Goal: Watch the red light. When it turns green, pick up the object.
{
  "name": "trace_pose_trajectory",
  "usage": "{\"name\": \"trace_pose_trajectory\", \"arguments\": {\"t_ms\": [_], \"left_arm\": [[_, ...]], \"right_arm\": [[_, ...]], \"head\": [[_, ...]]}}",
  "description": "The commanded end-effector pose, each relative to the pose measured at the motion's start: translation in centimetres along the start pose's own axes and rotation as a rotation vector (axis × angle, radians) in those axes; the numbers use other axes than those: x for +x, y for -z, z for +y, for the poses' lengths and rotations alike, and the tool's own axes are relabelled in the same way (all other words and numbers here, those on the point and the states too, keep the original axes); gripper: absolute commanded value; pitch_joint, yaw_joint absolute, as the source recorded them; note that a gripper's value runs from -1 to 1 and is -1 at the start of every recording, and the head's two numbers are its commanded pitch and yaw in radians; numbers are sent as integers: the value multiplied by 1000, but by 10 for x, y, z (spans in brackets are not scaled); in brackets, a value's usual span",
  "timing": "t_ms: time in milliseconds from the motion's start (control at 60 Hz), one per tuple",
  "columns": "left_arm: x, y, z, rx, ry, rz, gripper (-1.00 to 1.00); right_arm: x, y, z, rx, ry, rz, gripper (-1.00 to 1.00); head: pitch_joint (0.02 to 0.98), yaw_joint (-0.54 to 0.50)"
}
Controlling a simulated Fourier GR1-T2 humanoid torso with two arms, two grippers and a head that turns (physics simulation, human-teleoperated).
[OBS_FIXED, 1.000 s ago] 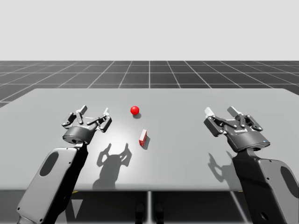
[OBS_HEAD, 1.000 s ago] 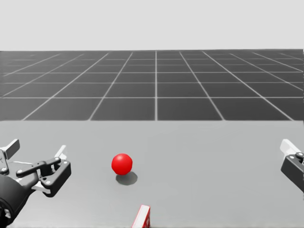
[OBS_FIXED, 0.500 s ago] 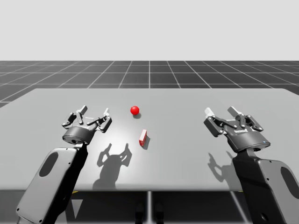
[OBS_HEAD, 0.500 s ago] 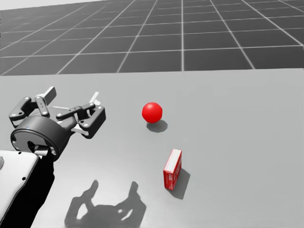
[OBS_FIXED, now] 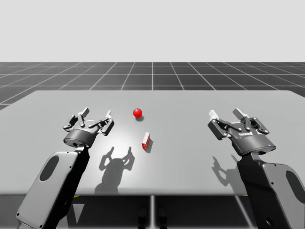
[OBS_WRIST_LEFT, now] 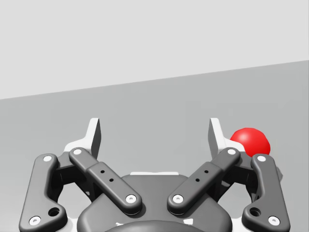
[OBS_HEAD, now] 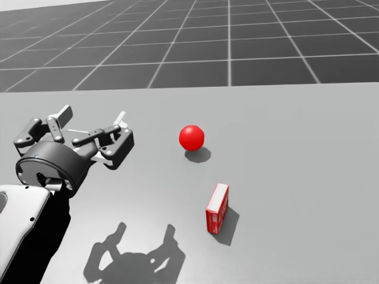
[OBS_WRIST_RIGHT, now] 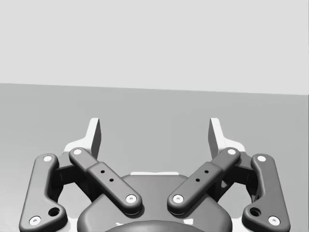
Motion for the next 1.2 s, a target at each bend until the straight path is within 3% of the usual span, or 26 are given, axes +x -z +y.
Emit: {"name": "trace_pose_trajectory", "arguments": {"t_ms": [17,1200], "left_arm": [[0,0,0,-1,0,0,-1000],[0,0,0,-4,2,-4,-1000]], "right_arm": [[0,0,0,0,-5,-1,-1000],[2,-1,0,-3,-9,-5,-1000]], "head": [[632,144],[628,144]]}}
